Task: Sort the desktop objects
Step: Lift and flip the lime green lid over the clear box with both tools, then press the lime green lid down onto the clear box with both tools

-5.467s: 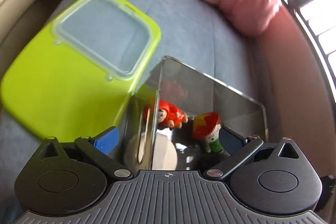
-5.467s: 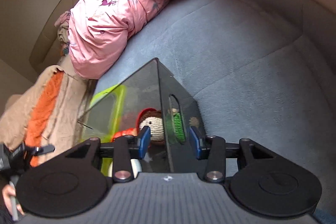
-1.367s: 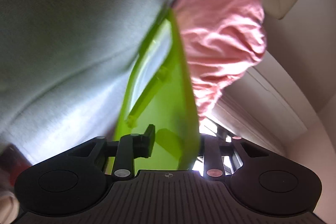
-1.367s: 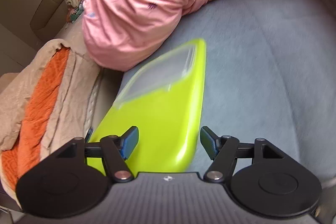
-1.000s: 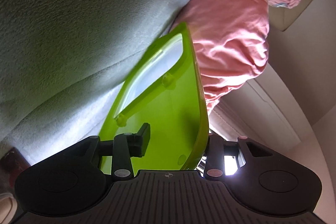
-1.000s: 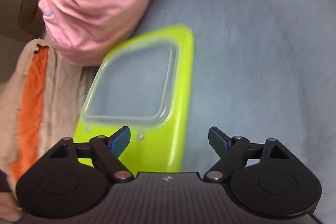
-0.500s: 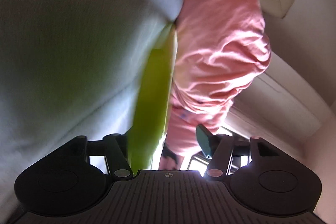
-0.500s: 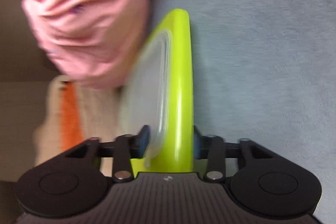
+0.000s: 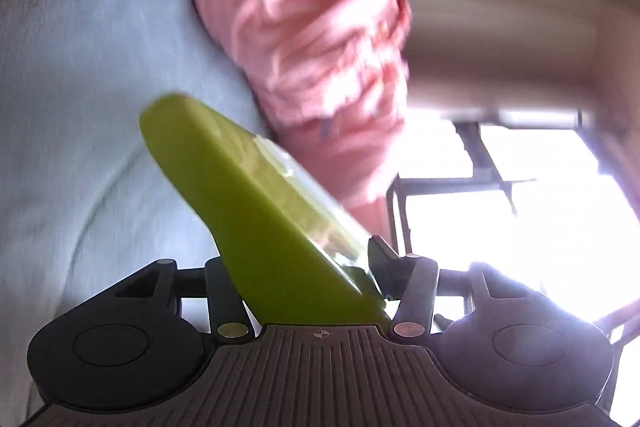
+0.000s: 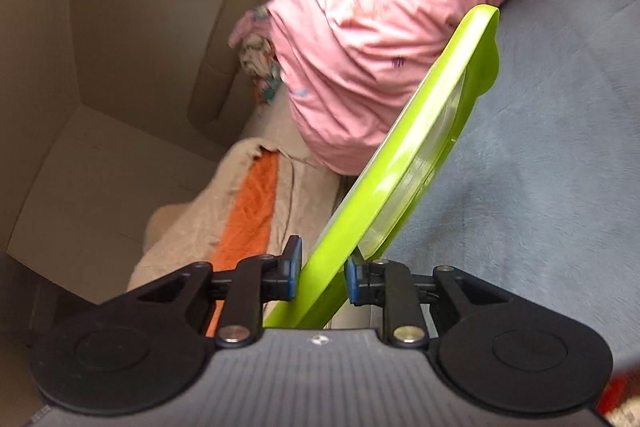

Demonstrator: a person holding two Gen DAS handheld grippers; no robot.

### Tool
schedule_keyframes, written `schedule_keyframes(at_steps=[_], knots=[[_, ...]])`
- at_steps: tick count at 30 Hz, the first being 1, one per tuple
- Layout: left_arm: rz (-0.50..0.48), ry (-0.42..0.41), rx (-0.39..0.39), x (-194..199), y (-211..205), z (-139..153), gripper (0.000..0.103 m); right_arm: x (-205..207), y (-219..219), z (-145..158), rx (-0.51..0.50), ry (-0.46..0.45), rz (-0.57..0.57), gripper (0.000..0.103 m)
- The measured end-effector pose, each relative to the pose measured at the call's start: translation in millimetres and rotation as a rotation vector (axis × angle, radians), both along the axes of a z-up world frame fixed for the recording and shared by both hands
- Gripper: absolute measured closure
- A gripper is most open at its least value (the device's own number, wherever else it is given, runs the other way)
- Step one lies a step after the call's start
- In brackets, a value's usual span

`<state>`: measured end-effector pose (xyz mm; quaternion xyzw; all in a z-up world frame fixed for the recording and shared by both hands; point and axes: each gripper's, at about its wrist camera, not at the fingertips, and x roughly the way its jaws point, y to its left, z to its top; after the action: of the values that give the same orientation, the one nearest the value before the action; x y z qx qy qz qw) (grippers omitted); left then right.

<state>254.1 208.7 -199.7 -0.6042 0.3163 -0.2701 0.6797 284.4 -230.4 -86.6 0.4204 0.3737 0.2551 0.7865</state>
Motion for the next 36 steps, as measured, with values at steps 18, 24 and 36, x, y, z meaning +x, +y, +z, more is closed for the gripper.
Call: schedule_keyframes(at_steps=[18,24,36], knots=[[-0.039,0.27,0.604,-93,-40,20,0.02,-246,-15,-69,0.012,0.044,-0.211,0.073],[-0.073,0.237,0.679,-99,-51,22,0.02,-269,-22,-98,0.047,0.219,-0.152,0.054],[-0.121,0.235,0.635,-93,-51,8,0.02,-279,-85,12,-0.347,-0.121,-0.116,0.021]])
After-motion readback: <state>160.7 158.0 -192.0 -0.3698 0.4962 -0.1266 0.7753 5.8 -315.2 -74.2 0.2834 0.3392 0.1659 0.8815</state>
